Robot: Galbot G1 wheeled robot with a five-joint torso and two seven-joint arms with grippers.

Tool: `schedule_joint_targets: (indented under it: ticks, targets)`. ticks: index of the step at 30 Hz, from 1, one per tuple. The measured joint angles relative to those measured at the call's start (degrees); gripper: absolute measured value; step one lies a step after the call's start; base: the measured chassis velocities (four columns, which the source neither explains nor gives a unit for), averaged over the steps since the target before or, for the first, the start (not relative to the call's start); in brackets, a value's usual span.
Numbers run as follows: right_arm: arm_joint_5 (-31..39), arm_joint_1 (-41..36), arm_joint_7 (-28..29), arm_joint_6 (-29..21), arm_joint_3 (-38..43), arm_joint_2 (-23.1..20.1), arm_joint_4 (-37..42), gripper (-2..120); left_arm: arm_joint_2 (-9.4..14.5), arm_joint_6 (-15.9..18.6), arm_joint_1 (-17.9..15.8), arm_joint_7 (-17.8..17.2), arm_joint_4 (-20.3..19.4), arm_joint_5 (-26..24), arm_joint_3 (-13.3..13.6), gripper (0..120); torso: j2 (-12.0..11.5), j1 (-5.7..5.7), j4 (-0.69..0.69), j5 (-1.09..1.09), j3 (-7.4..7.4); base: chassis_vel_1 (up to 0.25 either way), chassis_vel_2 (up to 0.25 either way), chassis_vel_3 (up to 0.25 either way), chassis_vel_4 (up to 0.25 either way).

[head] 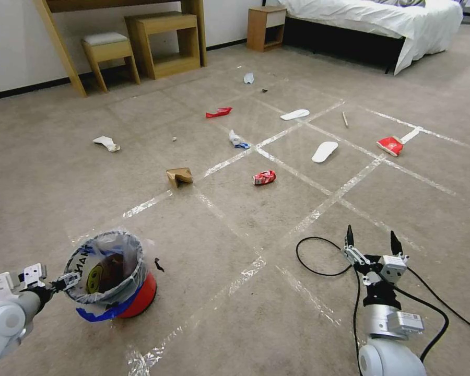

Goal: Pick up the trash bin and place the garbage on the floor into it.

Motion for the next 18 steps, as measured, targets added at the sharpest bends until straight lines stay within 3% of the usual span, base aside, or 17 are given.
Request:
schedule_joint_targets:
  ticks: [2,8,18]
  targets:
    - [0.0,0.0,0.0,0.0,0.0,0.1,-0.1,100,0.0,0.0,0.0,0.0,-0.2,0.0,0.0,92,0.0,0.0,0.0,0.0,0.0,0.0,0.0,0.0,0.0]
    - [-0.1,0.5,0.0,0.2,0.0,0.3,-0.5,100,0.3,0.8,-0.3,-0.5,-1.6,-0.5,0.6,69,0.0,0.0,0.0,0.0,0.0,0.0,0.0,0.0,0.0]
    - [-0.1,0.7,0.1,0.2,0.2,0.6,-0.7,100,0.0,1.4,-1.3,-1.0,-0.7,-0.7,1.7,66,0.0,0.0,0.0,0.0,0.0,0.0,0.0,0.0,0.0]
